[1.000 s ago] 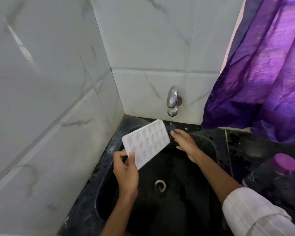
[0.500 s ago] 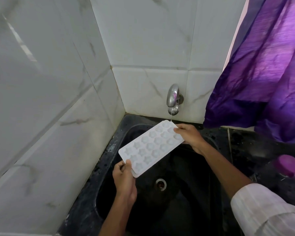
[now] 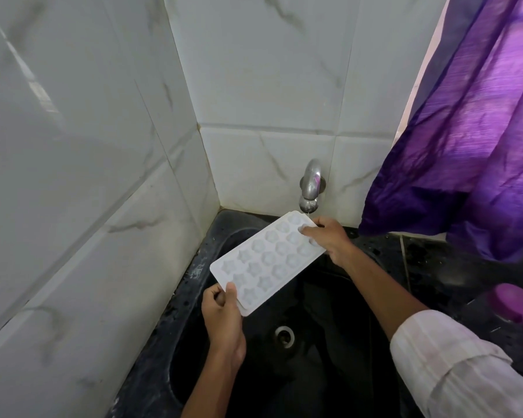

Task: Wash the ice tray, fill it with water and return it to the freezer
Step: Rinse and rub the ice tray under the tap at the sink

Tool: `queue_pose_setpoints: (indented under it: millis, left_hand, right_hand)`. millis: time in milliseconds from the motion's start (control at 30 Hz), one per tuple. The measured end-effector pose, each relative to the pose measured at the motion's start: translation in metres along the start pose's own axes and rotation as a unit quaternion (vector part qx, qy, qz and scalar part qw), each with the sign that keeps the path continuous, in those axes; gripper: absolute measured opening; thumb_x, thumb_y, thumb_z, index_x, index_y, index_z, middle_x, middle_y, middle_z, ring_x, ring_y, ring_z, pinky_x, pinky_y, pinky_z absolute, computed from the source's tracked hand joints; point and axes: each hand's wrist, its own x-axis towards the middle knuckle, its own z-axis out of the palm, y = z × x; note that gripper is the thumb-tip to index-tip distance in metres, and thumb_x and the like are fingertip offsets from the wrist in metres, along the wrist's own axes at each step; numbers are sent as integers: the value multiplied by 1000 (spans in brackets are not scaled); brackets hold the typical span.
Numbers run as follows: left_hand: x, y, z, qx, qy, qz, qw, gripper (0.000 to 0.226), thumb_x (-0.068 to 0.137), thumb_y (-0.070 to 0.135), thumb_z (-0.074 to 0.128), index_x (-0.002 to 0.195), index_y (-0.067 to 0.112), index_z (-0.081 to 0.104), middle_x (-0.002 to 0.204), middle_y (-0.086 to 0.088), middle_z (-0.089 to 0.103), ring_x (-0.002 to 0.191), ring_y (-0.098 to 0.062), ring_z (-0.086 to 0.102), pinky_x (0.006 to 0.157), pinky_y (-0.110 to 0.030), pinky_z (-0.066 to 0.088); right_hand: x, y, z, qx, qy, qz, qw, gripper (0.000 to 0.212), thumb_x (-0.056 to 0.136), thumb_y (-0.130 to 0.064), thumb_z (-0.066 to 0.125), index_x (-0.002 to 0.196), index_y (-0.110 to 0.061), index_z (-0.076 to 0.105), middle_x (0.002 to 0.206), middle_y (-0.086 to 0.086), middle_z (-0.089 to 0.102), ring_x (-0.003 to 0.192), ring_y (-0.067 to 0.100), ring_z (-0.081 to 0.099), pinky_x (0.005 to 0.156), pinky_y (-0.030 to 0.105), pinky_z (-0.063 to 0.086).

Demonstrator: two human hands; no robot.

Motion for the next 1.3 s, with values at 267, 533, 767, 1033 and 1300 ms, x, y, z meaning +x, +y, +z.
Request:
queue_pose_setpoints:
  millis: [267, 533, 767, 1033, 1300]
  left_hand:
    - [7, -2, -4, 5, -6, 3, 1000, 3, 102, 12, 54, 99, 11, 54, 98, -6, 71, 89, -18, 70, 77, -35, 56]
    - [13, -2, -12, 22, -6, 11, 1000, 3, 101, 13, 55, 103, 10, 55, 100, -6, 72, 92, -20, 71, 73, -34, 55]
    - [8, -5, -12, 32, -16, -1, 999, 2, 102, 15, 54, 101, 14, 55, 101, -5, 71, 94, -20, 71, 81, -40, 57]
    - [4, -7, -11, 30, -22, 3, 999, 8, 101, 16, 56, 106, 11, 56, 103, -6, 72, 95, -20, 72, 78, -38, 57]
    - [-3, -7, -7, 23, -23, -6, 999, 6, 101, 15, 55, 104, 10, 54, 101, -7, 72, 94, -21, 71, 81, -39, 57]
  right_hand:
    - [-1, -4, 10, -22, 40, -11, 999, 11, 85, -22, 72, 94, -17, 70, 94, 5, 71, 81, 19, 66, 76, 34, 55]
    - [-9, -8, 10, -1, -11, 31, 999, 5, 88, -18, 69, 87, -20, 65, 94, 4, 69, 84, 21, 66, 73, 33, 56]
    - [-6, 2, 13, -37, 57, 13, 998, 6, 82, -22, 72, 80, -19, 67, 85, 6, 70, 77, 21, 64, 77, 36, 55]
    - [-12, -7, 1, -32, 15, 28, 999, 8, 87, -19, 69, 83, -15, 64, 89, 6, 68, 80, 22, 64, 79, 35, 55]
    - [-11, -2, 1, -55, 47, -8, 997, 11, 86, -24, 71, 87, -13, 69, 88, 6, 70, 76, 17, 63, 80, 36, 54]
